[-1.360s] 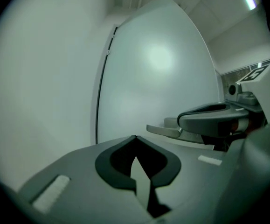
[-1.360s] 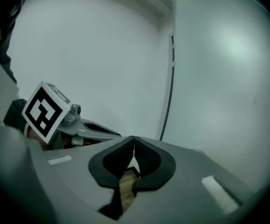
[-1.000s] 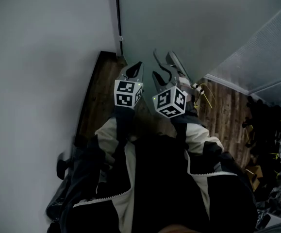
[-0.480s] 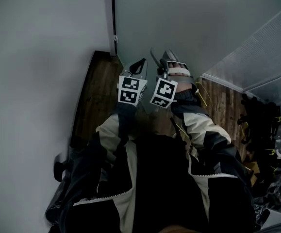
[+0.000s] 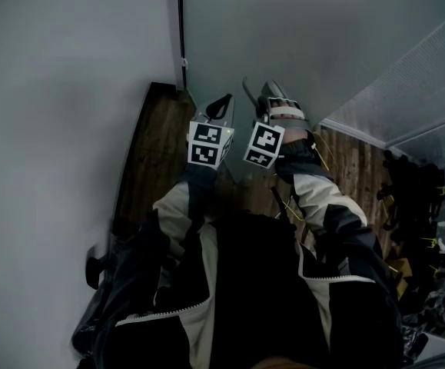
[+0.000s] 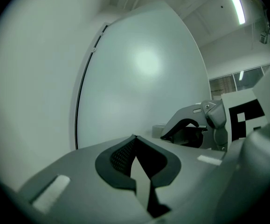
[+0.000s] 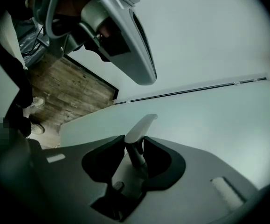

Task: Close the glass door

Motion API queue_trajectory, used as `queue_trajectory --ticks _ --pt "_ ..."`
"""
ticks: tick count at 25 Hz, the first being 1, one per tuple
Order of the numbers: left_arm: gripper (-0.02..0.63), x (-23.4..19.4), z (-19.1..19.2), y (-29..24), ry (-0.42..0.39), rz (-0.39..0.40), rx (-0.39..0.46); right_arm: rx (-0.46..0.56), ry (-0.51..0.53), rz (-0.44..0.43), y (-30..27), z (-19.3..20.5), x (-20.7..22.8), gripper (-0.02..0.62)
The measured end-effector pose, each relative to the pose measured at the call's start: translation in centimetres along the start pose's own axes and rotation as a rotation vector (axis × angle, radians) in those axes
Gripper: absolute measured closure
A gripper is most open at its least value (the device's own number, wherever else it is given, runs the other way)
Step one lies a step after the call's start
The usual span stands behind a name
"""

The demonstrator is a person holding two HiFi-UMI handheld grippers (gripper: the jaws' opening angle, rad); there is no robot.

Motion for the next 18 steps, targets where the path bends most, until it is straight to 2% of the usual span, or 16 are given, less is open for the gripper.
queue_trajectory --ticks 10,18 --pt "0.601 1.1 0.5 -1.7 -0.002 0.015 -0.011 -0.029 0.020 -0.007 -2.5 4.5 1.4 0.465" --pt "0.601 5.2 -0.5 -8.8 -0.034 0.044 -0.030 -0.002 0.068 0.030 -5.4 9.5 3.7 0.468"
Point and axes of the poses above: the fingertips, and each gripper's own axes: y backward along the fingers, x to its right, z out of its underside, the point moved 3 cm from there along y, backward along the fingers, and after that the axes turned 7 degrees about -y, right-handed, at the moved point
